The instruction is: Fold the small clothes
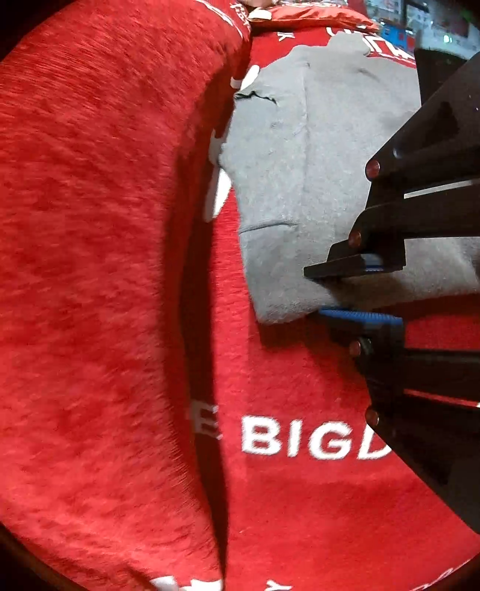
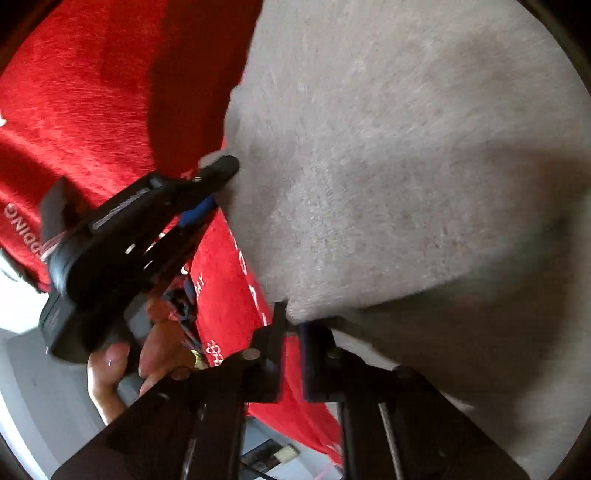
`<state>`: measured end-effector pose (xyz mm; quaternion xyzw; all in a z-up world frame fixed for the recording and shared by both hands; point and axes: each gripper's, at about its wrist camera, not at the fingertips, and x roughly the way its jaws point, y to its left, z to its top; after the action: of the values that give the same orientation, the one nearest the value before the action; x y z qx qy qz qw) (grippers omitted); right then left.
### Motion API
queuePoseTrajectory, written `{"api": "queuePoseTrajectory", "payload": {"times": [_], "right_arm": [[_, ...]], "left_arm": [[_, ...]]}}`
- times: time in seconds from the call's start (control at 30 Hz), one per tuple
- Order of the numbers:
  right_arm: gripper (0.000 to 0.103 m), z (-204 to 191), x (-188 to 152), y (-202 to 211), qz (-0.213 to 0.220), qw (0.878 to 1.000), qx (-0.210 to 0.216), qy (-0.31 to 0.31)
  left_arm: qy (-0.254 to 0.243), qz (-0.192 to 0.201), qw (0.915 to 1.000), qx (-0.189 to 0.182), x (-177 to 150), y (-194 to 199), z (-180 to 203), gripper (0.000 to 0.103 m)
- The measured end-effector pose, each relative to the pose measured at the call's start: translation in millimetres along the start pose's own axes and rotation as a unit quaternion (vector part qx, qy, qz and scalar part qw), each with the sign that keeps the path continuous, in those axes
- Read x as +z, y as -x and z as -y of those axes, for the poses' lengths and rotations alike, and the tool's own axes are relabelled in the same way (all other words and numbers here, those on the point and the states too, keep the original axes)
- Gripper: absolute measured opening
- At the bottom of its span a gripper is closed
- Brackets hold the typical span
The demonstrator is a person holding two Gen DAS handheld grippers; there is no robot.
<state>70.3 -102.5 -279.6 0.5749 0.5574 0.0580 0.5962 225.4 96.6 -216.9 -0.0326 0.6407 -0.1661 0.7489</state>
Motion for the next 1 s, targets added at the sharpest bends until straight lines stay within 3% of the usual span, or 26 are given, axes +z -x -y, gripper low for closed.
{"api": "queuePoseTrajectory", "payload": {"times": [0.07,0.13,0.2,0.27,0.3,0.33,0.4,0.43,0.53,0.67,0.73,0.83,0.87,0.9,0.97,1.0], "right_arm": [[0.006,-16,-2,-9,-0.004,0.999,0.007,0.035],[0.006,-27,-2,-21,-0.008,0.997,-0.018,0.073],[0.006,-15,0,-34,-0.02,0.997,-0.046,0.06],[0.007,-8,0,-32,-0.025,0.998,-0.026,0.046],[0.012,-6,2,-26,-0.033,0.998,-0.028,0.049],[0.028,-7,1,-16,-0.044,0.996,-0.041,0.062],[0.047,-5,3,20,-0.031,0.994,-0.055,0.085],[0.048,-1,7,42,-0.015,0.994,-0.064,0.092],[0.048,22,28,123,0.072,0.988,-0.115,0.074],[0.048,67,73,218,0.192,0.967,-0.168,-0.008],[0.048,86,89,244,0.23,0.956,-0.175,-0.053],[0.047,87,105,243,0.24,0.955,-0.165,-0.063],[0.042,81,110,239,0.239,0.955,-0.17,-0.05],[0.011,77,113,235,0.234,0.956,-0.175,-0.035],[0.007,57,119,228,0.233,0.954,-0.185,0.022],[0.007,41,121,228,0.244,0.946,-0.201,0.075]], "left_arm": [[-0.009,0.006,0.9999,0.008,4,3,-5,0.013],[0.002,0.0,0.9999,0.016,-8,1,-20,0.013],[0.016,0.001,0.9997,0.021,-10,1,-29,0.013],[0.026,0.006,0.9993,0.026,-12,5,-35,0.013],[0.027,0.009,0.9991,0.032,-13,8,-36,0.013],[0.028,0.012,0.9989,0.037,-14,13,-36,0.013],[0.031,0.025,0.9986,0.036,-17,27,-32,0.013],[0.03,0.03,0.9986,0.032,-26,34,-31,0.013],[0.025,0.041,0.9986,0.021,-40,52,-24,0.013],[0.009,0.027,0.9992,0.029,-61,49,-7,0.013],[0.009,0.014,0.999,0.042,-70,36,1,0.013],[0.021,0.004,0.9987,0.047,-82,23,6,0.013],[0.019,0.005,0.9985,0.051,-85,21,7,0.013],[0.017,0.008,0.9983,0.056,-86,21,8,0.013],[0.012,0.01,0.9978,0.064,-87,21,10,0.013],[0.011,0.01,0.9976,0.067,-87,20,11,0.013]]}}
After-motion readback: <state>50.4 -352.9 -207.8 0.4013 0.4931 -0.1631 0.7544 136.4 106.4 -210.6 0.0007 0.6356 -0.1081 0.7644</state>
